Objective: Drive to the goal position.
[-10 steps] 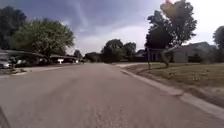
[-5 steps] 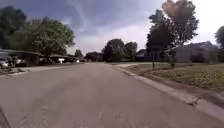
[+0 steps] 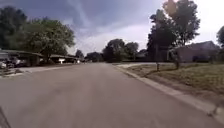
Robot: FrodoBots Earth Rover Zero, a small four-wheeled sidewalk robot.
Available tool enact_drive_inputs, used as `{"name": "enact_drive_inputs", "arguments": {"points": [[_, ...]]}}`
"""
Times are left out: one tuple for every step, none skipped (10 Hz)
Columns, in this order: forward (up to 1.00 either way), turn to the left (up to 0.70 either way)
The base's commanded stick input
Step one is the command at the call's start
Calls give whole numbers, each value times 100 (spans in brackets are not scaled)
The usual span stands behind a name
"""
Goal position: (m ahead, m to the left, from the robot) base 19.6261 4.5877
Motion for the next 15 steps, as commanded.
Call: {"name": "enact_drive_inputs", "arguments": {"points": [[70, 3], [70, 3], [70, 3], [70, 3], [70, 3], [70, 3], [70, 3], [70, 3], [70, 3], [70, 3], [70, 3], [70, 3], [70, 3], [70, 3], [70, 3]]}}
